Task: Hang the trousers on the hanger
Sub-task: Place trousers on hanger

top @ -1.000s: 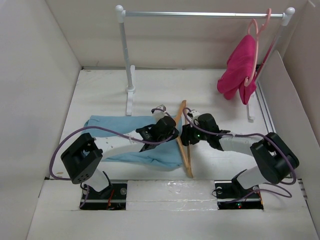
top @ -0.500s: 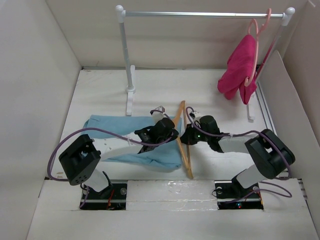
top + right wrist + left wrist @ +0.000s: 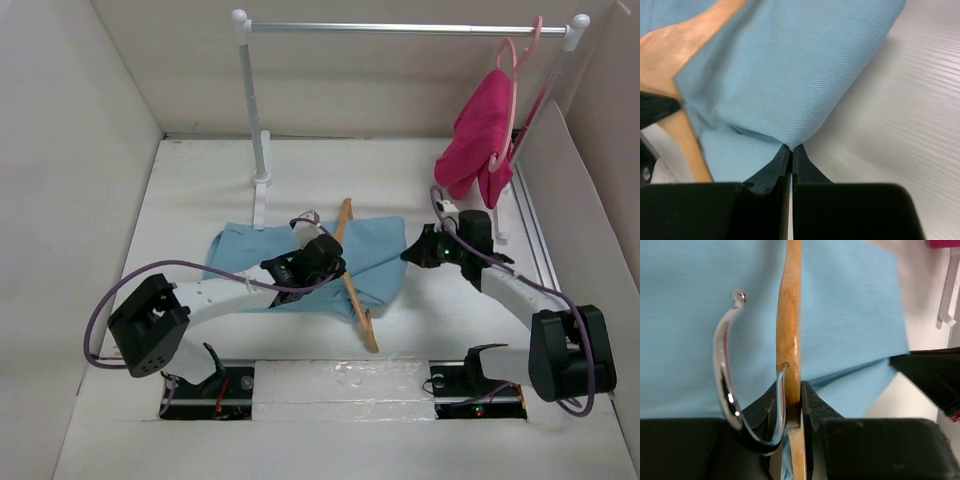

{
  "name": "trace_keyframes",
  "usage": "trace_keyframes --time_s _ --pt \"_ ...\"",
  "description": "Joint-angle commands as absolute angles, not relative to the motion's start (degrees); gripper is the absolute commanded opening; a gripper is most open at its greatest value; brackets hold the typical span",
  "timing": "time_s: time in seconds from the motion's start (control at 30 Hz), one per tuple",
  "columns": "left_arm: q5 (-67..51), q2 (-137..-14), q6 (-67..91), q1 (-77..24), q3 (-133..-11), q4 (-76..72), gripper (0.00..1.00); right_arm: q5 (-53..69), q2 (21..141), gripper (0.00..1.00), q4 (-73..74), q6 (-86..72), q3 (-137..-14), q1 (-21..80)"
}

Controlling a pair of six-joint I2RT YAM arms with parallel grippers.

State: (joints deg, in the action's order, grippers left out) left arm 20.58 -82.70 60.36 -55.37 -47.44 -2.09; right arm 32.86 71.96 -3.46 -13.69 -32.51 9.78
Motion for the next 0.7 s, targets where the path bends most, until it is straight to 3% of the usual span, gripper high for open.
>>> trace_keyframes --time_s 0.0,0.33,0.67 --pt "26.9 -80.7 53.1 -54.7 -43.8 12.0 0.0 32.7 69.3 0.0 1.5 -7.9 -36.6 3.3" --pt "30.7 -77.3 47.5 -54.7 -43.4 15.5 0.0 30.6 78.7 0.0 10.5 2.0 -49.3 -1.3" --pt "32.8 -72.5 46.7 -53.0 -44.1 18.0 0.0 31.3 78.8 0.0 9.2 3.9 -44.7 -5.2"
